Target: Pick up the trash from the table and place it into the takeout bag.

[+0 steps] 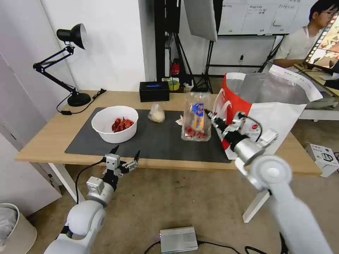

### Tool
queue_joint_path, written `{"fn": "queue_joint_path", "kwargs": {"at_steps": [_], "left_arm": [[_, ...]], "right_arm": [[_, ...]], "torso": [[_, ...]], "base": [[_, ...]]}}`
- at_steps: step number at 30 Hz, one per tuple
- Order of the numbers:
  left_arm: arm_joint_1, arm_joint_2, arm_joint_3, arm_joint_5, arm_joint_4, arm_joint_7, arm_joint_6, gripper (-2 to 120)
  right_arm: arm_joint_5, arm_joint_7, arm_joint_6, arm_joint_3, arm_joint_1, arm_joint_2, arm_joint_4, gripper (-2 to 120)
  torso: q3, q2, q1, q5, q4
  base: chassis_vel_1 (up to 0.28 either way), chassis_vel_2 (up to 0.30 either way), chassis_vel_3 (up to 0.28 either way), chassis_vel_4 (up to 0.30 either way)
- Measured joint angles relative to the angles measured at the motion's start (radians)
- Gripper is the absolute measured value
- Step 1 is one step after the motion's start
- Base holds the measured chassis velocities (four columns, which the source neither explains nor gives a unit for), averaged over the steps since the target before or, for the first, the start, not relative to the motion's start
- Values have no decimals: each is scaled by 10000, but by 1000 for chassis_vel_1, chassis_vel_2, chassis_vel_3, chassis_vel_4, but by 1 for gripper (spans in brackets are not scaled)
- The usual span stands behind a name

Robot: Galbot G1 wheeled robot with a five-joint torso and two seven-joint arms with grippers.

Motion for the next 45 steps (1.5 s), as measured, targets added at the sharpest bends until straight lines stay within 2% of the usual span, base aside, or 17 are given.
{"fn": "queue_joint_path", "kwargs": {"at_steps": [3,10,11,15,20,32,45], "left_arm": [[109,10,-97,19,-92,29,2,100],[165,10,-102,52,-148,49,30,100],[177,11,-60,105,-148,103,36,100],[259,-37,-52,224,-158,186,37,100],[361,-151,-53,343,-203,236,33,100],[364,-242,-118,398,-192,285,24,100],[357,-353,-110,624,-11,461,-19,100]], "right_arm": [[463,138,36,582,20,-284,452,0],[1707,532,171,1699,379,-1038,611,0],[2095,616,210,2080,476,-1347,586,0],[2646,823,295,2582,719,-1747,316,0],[3080,1330,451,2784,1068,-2104,-178,0],[4145,2657,652,2933,2212,-2221,-1823,0],[4277,4472,984,2690,3198,-1618,-3065,0]], "torso": [[0,0,-1,1,0],[1,0,0,1,0],[0,0,0,0,0],[1,0,0,2,0],[1,0,-1,1,0],[1,-1,0,-1,1],[1,-1,0,0,1]], "base": [[0,0,0,0],[0,0,0,0],[0,0,0,0],[0,0,0,0],[0,0,0,0],[0,0,0,0],[0,0,0,0]]}}
